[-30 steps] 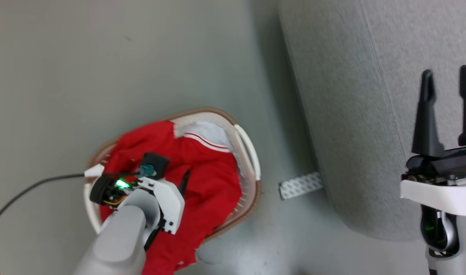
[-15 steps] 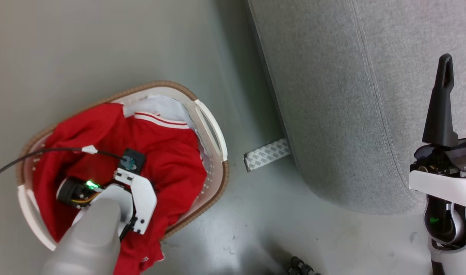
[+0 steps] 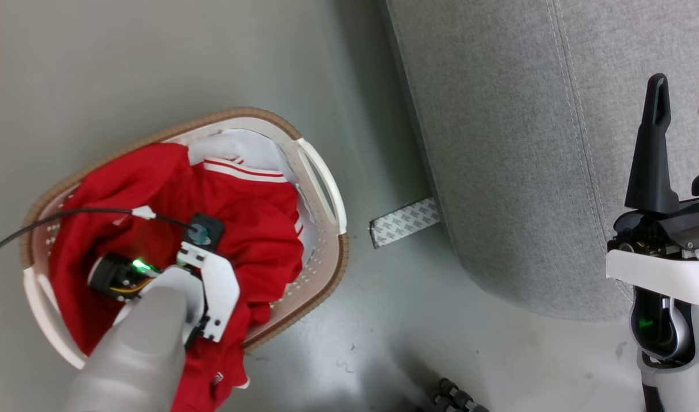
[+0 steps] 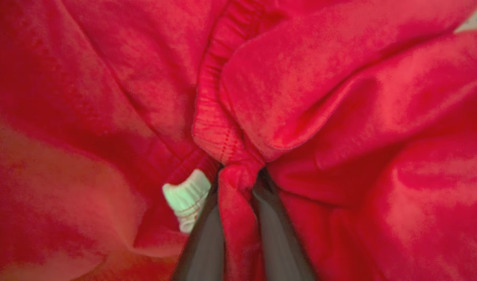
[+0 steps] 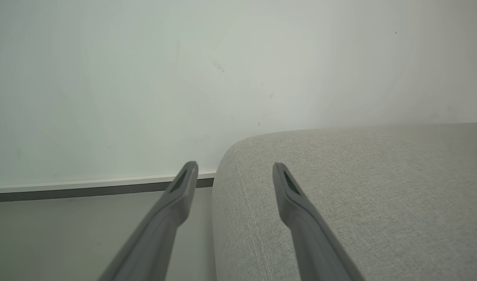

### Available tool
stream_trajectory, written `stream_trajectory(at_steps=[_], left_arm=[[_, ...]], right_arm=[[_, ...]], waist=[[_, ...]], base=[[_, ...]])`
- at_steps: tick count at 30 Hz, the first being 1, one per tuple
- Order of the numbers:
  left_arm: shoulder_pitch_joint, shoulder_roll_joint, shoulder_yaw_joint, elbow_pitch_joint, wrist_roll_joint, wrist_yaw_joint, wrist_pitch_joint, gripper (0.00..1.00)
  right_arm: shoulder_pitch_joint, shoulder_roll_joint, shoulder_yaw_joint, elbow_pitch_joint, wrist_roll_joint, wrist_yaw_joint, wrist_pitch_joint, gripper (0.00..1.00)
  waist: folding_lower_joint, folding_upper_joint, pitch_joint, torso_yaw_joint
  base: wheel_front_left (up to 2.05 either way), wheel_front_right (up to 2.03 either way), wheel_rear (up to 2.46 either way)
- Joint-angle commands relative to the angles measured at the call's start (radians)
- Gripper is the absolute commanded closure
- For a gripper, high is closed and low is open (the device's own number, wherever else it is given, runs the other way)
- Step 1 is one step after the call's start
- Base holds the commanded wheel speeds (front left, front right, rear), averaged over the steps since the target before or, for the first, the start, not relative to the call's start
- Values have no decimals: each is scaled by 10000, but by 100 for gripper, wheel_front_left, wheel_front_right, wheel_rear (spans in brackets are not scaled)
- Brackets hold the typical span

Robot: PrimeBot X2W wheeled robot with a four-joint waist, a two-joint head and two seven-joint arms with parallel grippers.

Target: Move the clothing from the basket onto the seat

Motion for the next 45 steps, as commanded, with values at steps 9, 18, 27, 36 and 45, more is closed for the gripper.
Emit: stream_trajectory(at_steps=[9, 18, 27, 36, 45], left_arm=[[398, -655, -446, 106, -736, -31, -1318, 100], [1224, -1095, -1174, -254, -1897, -32, -2571, 100], [2204, -1153, -2217, -1842, -3714, -19, -3360, 100], [2687, -1147, -2325, -3351, -4779, -16, -3595, 100], [3089, -916, -1784, -6002, -4914, 49, -3607, 100]], right_arm=[[-86, 19, -136, 177, -517, -21, 6, 0], [605, 15, -303, 431, -1022, -21, 6, 0], [1379, -85, -38, 757, -1357, -21, 6, 0], [2140, -315, 281, 992, -1299, -21, 6, 0], [2836, -469, 692, 1261, -1033, -21, 6, 0]], waist=[[-1, 0, -1422, 721], [-1, 0, -3508, 1469], [-1, 0, -5682, 2441], [-1, 0, -7076, 3174], [-1, 0, -8002, 3731]], base=[[0, 0, 0], [0, 0, 0], [0, 0, 0], [0, 0, 0], [0, 0, 0]])
